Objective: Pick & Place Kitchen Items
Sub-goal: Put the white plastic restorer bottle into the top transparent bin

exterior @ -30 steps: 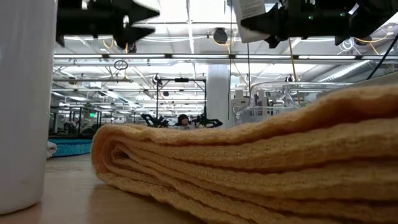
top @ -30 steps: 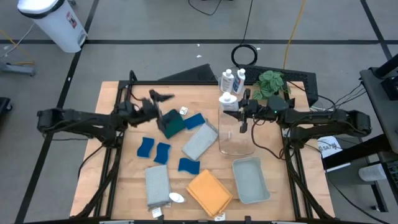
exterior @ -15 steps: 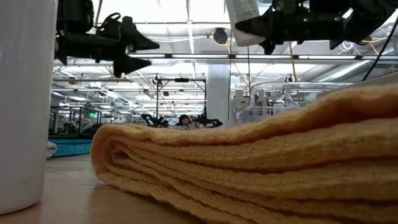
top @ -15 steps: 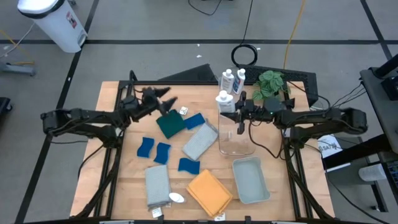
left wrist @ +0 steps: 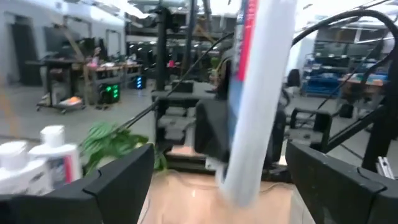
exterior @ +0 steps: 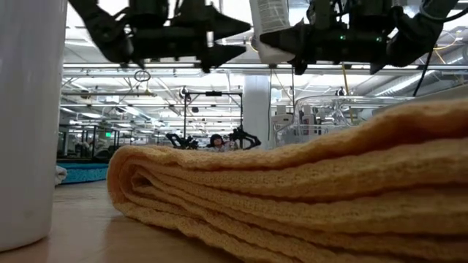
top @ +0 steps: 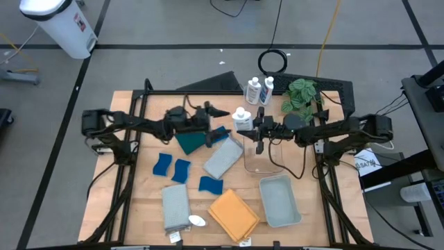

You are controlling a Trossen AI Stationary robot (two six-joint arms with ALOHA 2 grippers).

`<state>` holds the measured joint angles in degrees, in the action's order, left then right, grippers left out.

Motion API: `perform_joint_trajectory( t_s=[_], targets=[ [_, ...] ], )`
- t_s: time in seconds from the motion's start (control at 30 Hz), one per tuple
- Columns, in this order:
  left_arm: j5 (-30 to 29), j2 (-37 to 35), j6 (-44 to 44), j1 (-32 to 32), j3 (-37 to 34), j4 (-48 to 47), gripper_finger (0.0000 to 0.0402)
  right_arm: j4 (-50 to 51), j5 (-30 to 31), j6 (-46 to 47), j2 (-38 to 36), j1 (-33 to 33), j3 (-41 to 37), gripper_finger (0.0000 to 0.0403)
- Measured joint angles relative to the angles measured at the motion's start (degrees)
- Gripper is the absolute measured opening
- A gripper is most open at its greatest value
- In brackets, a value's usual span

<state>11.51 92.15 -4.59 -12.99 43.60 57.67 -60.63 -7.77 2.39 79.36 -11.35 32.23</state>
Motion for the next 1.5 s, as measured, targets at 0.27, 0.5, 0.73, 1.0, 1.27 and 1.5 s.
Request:
perform_joint_trajectory(
  t_s=[0.27, 0.5, 0.73, 1.0, 1.27, 1.5],
  targets=[
    [0.16, 4.83, 0.47, 0.34, 7.25, -0.57, 0.0365, -5.46, 0.02, 0.02, 5.01, 0.22, 0.00, 0.0070],
    [-1.75, 6.15, -1.22, 0.86, 7.69, -1.14, 0.0361, -6.06, 0.00, -0.02, 6.99, 0.19, 1.77, 0.0070],
    [-7.67, 6.15, 3.47, 3.20, 7.67, -2.90, 0.0270, -5.55, 0.16, -0.02, 7.77, 0.19, 2.51, 0.0070],
    [-7.60, 6.15, 4.22, 4.50, 7.67, -4.91, 0.0163, 1.12, -0.06, -1.18, 6.22, -0.05, 3.93, 0.0118],
    [-7.68, 6.09, 3.41, 3.01, 7.70, -8.90, 0.0089, 23.13, 0.20, -2.45, -7.87, -2.48, 3.93, 0.0193],
    [-7.15, 6.14, 2.62, 2.99, 7.60, -16.44, 0.0102, 36.07, 0.36, -2.25, -21.48, -3.65, 3.98, 0.0220]
  ],
)
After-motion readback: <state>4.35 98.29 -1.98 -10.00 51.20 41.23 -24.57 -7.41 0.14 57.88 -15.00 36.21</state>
